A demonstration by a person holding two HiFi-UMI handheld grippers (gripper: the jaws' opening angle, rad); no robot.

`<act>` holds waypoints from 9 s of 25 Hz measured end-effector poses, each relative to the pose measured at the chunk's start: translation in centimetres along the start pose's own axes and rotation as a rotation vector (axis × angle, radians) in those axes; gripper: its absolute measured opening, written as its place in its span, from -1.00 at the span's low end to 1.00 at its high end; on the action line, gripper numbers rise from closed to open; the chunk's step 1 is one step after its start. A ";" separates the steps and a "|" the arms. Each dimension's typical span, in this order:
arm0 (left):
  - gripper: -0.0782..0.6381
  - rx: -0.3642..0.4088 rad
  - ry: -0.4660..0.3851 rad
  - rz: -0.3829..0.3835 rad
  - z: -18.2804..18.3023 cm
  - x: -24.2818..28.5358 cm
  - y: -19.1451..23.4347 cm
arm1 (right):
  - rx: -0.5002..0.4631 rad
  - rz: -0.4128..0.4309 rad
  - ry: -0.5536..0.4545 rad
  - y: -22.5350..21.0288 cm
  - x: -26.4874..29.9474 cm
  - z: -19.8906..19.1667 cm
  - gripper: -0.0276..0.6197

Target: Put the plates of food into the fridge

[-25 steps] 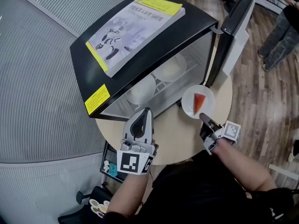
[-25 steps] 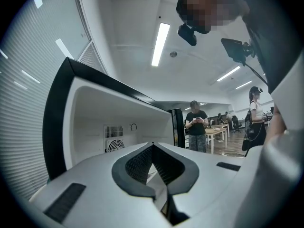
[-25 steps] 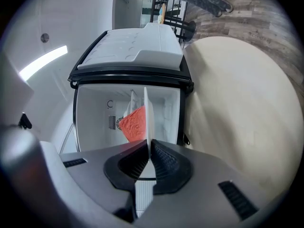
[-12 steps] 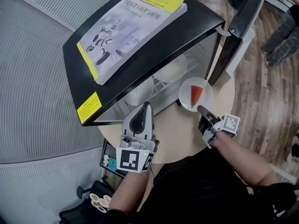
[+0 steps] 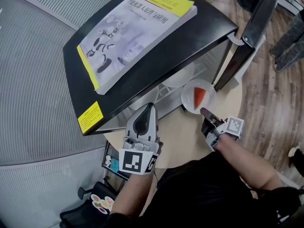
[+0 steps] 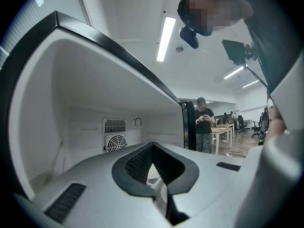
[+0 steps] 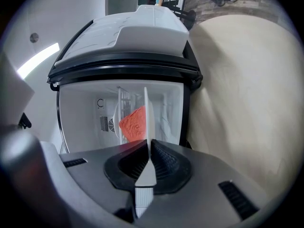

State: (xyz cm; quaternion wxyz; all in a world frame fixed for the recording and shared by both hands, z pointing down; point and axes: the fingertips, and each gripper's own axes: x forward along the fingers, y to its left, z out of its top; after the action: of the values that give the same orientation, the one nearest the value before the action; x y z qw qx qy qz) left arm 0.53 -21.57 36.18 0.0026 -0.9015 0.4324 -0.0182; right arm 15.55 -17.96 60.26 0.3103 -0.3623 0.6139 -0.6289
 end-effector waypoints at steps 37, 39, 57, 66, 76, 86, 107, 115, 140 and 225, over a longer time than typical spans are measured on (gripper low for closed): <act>-0.78 -0.010 0.045 0.047 -2.6 3.4 2.6 | -0.004 -0.025 0.058 -2.5 5.8 2.0 -0.86; -0.78 -0.014 0.042 0.053 -2.6 3.3 2.8 | 0.002 -0.025 0.059 -2.5 6.2 2.0 -0.86; -0.78 -0.049 0.039 0.089 -3.5 3.3 3.6 | 0.020 -0.054 0.081 -3.6 9.0 2.3 -0.86; -0.78 -0.057 0.045 0.080 -4.1 2.8 3.1 | 0.003 -0.129 0.088 -4.8 10.2 3.2 -0.85; -0.78 -0.058 0.043 0.090 -3.7 2.6 4.1 | 0.007 -0.184 0.110 -5.4 12.1 3.2 -0.85; -0.78 -0.042 0.043 0.108 -3.6 2.1 4.9 | -0.077 -0.276 0.143 -5.7 13.0 3.2 -0.85; -0.78 -0.042 0.012 0.109 -1.7 1.4 4.5 | -0.694 -0.584 0.418 -4.2 12.6 2.1 -0.23; -0.78 -0.030 -0.005 0.106 -0.8 1.0 4.1 | -0.744 -0.686 0.436 -6.1 10.7 3.0 -0.21; -0.78 -0.001 0.015 0.100 -0.8 -0.3 1.8 | -0.910 -0.352 0.154 1.4 6.9 5.2 -0.20; -0.78 0.032 -0.026 0.166 1.5 -15.9 7.4 | -1.492 -0.165 -0.016 16.5 -0.1 -4.2 -0.90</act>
State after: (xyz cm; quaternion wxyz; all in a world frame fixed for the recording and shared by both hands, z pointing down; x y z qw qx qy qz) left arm -15.10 -13.84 34.01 0.0242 -0.8626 0.5051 -0.0132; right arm 11.22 -16.50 43.83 -0.0612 -0.5259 0.8459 -0.0643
